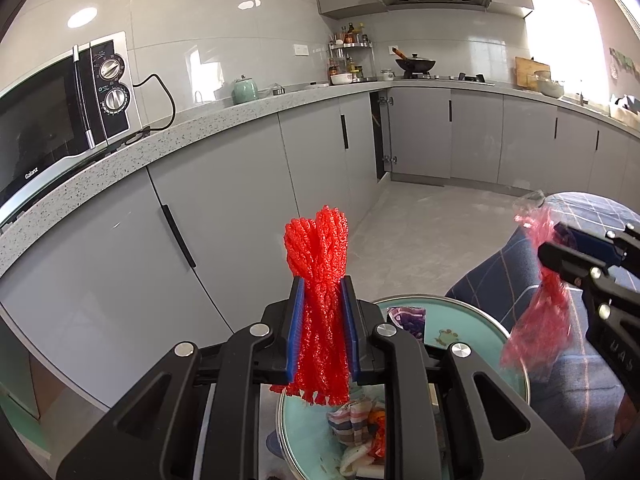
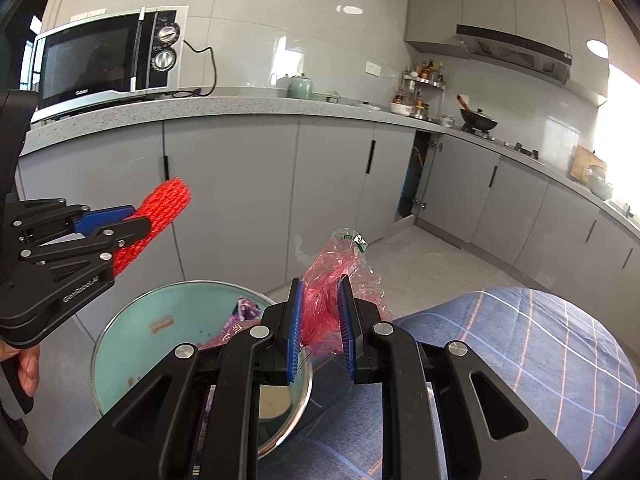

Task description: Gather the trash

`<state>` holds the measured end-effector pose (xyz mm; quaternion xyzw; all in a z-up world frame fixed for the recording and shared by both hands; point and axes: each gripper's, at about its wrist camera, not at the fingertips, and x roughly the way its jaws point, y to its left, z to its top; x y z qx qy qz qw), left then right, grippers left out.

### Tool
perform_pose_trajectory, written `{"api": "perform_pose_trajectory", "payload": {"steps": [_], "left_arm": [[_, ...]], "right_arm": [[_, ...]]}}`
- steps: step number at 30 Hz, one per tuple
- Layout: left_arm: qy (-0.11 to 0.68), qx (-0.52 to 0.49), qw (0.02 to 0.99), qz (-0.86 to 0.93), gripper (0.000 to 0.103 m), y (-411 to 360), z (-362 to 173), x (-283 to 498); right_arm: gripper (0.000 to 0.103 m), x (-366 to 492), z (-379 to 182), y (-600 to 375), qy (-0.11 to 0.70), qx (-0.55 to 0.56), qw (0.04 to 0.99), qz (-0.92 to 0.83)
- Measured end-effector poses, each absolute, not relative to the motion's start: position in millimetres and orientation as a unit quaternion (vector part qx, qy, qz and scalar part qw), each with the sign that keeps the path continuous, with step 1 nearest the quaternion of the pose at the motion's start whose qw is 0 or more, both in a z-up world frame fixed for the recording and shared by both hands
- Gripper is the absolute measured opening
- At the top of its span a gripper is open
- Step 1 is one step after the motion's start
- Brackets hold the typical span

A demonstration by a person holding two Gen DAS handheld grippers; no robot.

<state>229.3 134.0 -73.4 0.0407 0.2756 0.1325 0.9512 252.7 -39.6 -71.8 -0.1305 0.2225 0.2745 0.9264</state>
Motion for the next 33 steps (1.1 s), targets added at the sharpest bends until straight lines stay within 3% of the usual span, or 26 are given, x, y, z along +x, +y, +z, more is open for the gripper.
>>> {"api": "perform_pose_trajectory", "payload": {"steps": [1, 2, 3, 7, 9, 12, 18, 33], "left_arm": [[0.275, 0.042, 0.951, 0.135, 0.023, 133.8, -73.4, 229.4], [0.275, 0.044, 0.95, 0.138, 0.039, 133.9, -73.4, 229.6], [0.271, 0.042, 0.951, 0.143, 0.064, 134.7, -73.0, 228.3], [0.271, 0.041, 0.95, 0.148, 0.07, 137.7, -72.4, 227.6], [0.266, 0.037, 0.951, 0.154, 0.083, 140.9, -69.8, 223.9], [0.254, 0.032, 0.954, 0.154, 0.088, 142.7, -61.8, 216.2], [0.215, 0.022, 0.965, 0.147, 0.094, 139.8, -37.8, 195.4], [0.163, 0.023, 0.981, 0.102, 0.097, 108.1, -5.7, 165.4]], "right_arm": [[0.03, 251.2, -71.8, -38.3, 0.218, -0.136, 0.926, 0.275], [0.047, 248.7, -71.1, -38.2, 0.21, -0.14, 0.928, 0.274], [0.055, 247.9, -70.0, -40.1, 0.207, -0.135, 0.929, 0.276], [0.055, 249.3, -62.8, -53.7, 0.207, -0.118, 0.935, 0.262], [0.057, 247.2, -57.1, -63.9, 0.205, -0.101, 0.939, 0.256], [0.063, 241.2, -47.8, -77.6, 0.197, -0.078, 0.946, 0.247], [0.065, 220.0, -32.5, -100.2, 0.183, -0.052, 0.96, 0.207], [0.07, 189.8, -9.5, -141.6, 0.144, -0.027, 0.978, 0.149]]}}
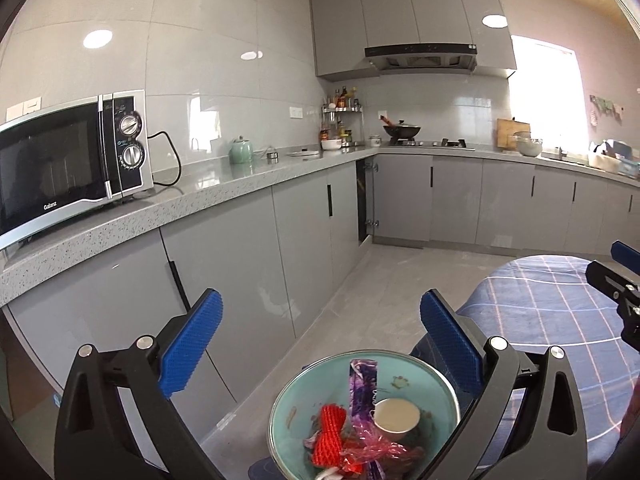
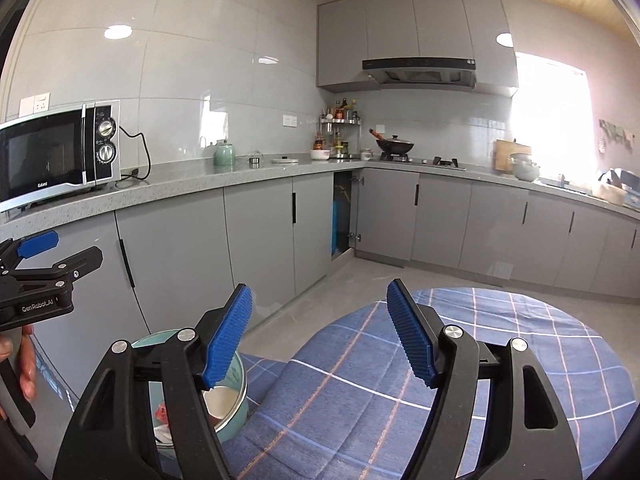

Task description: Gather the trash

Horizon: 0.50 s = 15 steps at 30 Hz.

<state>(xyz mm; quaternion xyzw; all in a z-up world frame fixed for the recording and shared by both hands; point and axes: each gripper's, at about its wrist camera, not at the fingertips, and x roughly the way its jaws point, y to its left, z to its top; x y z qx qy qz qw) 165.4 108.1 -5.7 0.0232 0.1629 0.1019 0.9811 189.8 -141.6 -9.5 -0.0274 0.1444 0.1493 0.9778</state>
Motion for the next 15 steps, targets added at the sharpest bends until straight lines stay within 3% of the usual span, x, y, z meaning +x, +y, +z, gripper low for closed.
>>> {"api": "perform_pose_trajectory", "payload": {"steps": [15], "left_arm": [[0.163, 0.027, 0.982, 0.093, 0.097, 102.9, -7.2, 164.3]], "right_arm": [[0.07, 187.2, -12.2, -151.8, 0.147, -0.02, 0.979, 0.141]]}}
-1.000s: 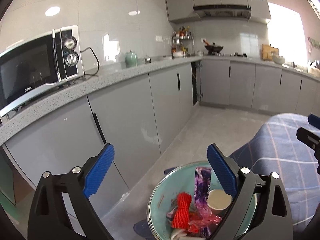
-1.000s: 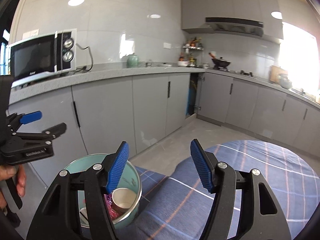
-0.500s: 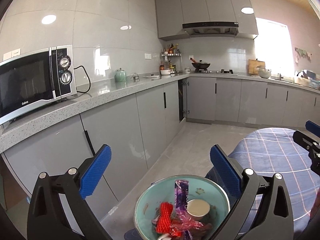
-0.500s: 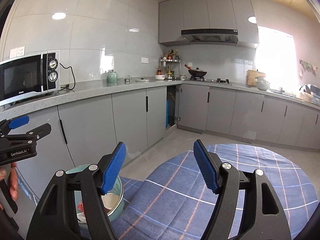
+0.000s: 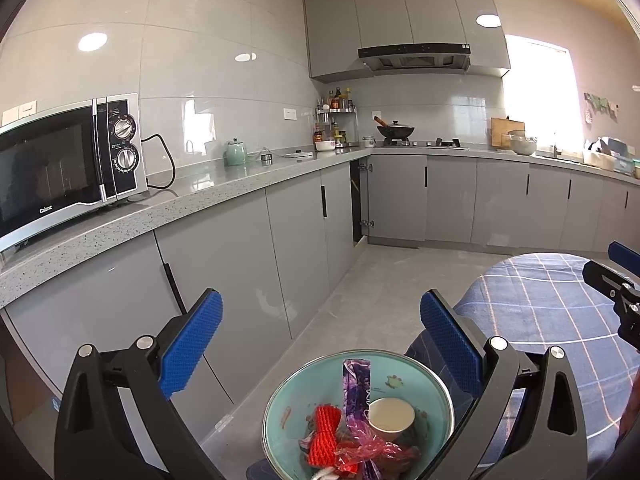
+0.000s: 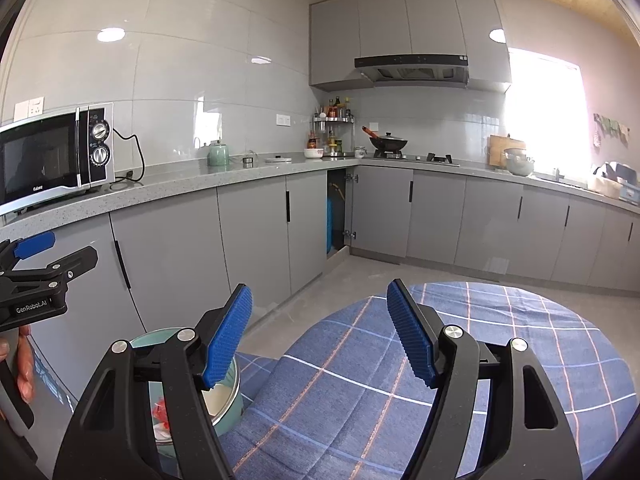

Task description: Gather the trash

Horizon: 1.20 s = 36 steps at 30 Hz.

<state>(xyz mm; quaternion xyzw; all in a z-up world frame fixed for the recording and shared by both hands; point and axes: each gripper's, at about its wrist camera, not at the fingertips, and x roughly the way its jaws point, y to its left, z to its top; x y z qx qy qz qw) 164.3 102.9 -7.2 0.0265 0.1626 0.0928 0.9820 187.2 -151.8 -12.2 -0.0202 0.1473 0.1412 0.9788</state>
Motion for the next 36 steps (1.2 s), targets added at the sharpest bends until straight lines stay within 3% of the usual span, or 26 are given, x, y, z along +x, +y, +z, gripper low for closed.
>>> {"api": "perform_pose_trajectory", "payload": {"steps": [23, 26, 36], "left_arm": [[0.165, 0.038, 0.981, 0.092, 0.098, 99.9, -8.7, 168.8], [0.163, 0.041, 0.982, 0.087, 0.098, 97.3, -8.9, 167.5], [0.159, 0.04, 0.982, 0.089, 0.098, 95.6, -7.8, 167.3]], "right_arm": [[0.07, 184.5, -16.3, -153.5, 0.148, -0.017, 0.979, 0.139], [0.075, 183.4, -15.6, -154.1, 0.144, -0.015, 0.98, 0.137], [0.076, 180.1, -12.7, -153.7, 0.139, -0.014, 0.981, 0.138]]}}
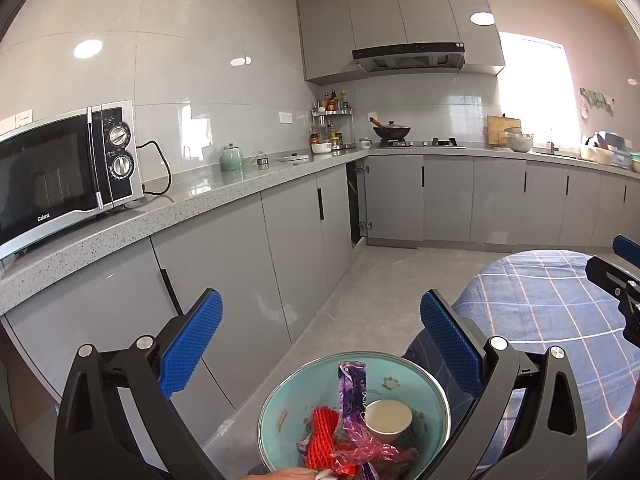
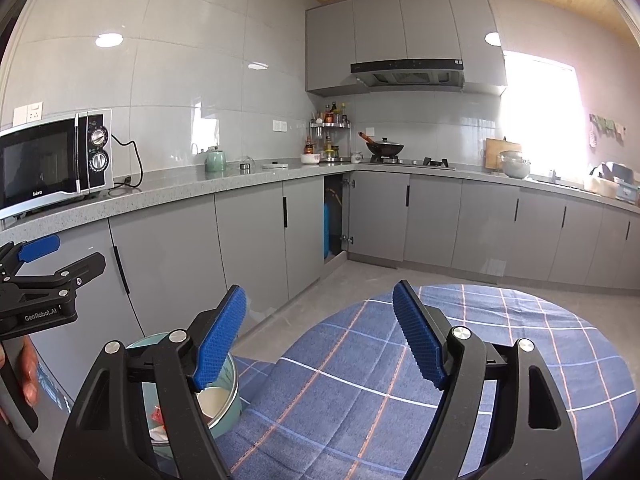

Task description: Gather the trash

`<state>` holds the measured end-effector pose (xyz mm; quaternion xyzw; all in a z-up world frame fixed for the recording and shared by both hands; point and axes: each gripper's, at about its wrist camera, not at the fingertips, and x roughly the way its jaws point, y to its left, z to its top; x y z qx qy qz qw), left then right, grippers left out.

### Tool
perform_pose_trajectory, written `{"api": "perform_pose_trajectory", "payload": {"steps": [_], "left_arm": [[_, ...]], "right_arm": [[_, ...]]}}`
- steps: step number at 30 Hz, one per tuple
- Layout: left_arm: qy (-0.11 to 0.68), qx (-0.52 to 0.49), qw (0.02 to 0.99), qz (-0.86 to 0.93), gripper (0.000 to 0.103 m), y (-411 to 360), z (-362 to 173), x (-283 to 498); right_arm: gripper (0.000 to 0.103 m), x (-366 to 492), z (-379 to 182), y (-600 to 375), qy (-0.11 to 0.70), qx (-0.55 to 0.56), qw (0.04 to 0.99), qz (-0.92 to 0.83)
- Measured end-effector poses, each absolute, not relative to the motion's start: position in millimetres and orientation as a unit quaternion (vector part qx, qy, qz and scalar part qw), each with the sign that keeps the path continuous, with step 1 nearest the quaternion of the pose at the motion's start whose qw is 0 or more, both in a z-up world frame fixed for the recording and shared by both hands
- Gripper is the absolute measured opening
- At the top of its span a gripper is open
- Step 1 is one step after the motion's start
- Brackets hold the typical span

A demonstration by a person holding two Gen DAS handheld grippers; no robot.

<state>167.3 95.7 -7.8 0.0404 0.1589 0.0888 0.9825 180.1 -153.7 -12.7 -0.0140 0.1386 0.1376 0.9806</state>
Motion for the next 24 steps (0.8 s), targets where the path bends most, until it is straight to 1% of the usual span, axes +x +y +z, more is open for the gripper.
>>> {"api": "perform_pose_trajectory", "payload": {"steps": [16, 18, 24], "left_arm": [[0.153, 0.052, 0.983, 0.089, 0.098, 91.6, -8.3, 165.7], [0.154, 0.05, 0.982, 0.092, 0.098, 92.3, -7.7, 166.0], [0.155, 0.051, 0.984, 0.077, 0.098, 90.9, -7.4, 166.7]], "right_arm": [[0.077, 176.7, -10.4, -151.5, 0.135, -0.016, 0.982, 0.135], [0.079, 176.4, -10.2, -152.7, 0.134, -0.016, 0.982, 0.133], [0.079, 177.4, -10.6, -159.2, 0.136, -0.011, 0.982, 0.128]]}}
